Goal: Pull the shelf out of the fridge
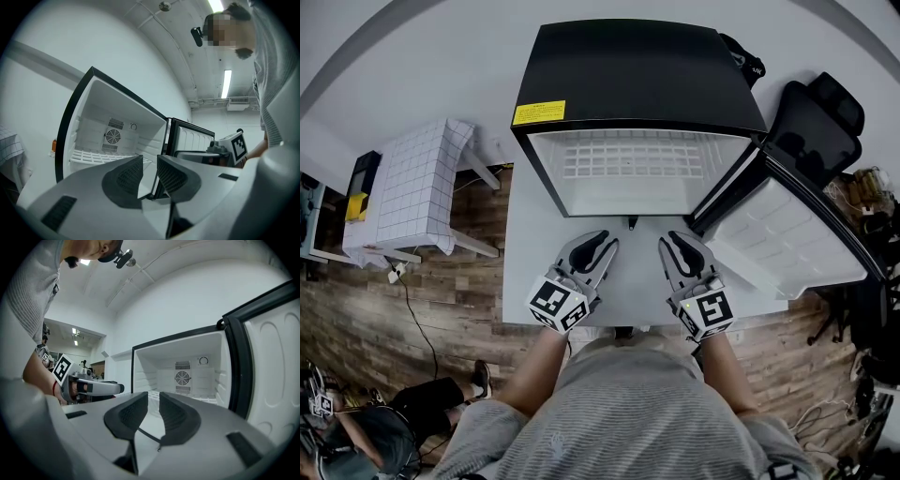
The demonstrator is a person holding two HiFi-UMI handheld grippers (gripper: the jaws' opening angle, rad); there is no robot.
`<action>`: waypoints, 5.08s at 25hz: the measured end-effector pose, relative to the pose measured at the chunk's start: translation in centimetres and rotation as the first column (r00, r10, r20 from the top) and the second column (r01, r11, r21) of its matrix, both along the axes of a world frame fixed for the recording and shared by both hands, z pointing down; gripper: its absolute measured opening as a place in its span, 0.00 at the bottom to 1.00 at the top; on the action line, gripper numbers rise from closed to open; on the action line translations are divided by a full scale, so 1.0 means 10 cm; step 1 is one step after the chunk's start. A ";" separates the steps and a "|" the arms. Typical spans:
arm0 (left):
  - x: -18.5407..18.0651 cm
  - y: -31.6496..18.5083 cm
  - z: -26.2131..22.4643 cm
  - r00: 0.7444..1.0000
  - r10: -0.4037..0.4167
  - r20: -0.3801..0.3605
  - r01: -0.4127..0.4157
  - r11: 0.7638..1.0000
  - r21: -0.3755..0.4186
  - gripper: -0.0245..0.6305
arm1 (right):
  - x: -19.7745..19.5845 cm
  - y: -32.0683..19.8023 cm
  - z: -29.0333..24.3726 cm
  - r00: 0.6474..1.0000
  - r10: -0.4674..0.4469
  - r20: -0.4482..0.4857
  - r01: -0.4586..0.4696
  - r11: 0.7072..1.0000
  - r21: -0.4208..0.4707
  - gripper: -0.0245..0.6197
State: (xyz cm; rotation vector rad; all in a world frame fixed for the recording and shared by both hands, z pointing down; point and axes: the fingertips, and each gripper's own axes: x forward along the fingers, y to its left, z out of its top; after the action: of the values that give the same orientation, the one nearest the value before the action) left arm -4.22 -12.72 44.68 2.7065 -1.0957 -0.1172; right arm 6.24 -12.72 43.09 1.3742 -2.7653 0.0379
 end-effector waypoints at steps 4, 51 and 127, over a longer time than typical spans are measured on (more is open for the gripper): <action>0.02 -0.02 0.02 1.000 0.000 0.028 0.000 1.000 0.006 0.19 | -0.01 -0.03 0.02 1.000 0.002 -0.012 -0.002 1.000 0.000 0.15; 0.00 -1.03 0.43 0.838 -0.211 0.502 0.139 0.974 0.177 0.35 | 0.00 -0.95 0.57 0.910 0.214 -0.356 -0.168 0.973 0.155 0.17; -0.36 -1.37 0.87 0.786 -0.502 -0.361 0.259 0.797 -0.545 0.42 | 0.25 -1.52 1.09 0.545 0.522 0.656 -0.006 0.785 -0.619 0.31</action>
State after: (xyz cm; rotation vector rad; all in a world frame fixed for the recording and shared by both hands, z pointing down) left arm -7.84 -26.42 53.38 1.8333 -1.2969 -0.5095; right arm 8.77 -27.96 53.97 1.8866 -2.5769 1.7821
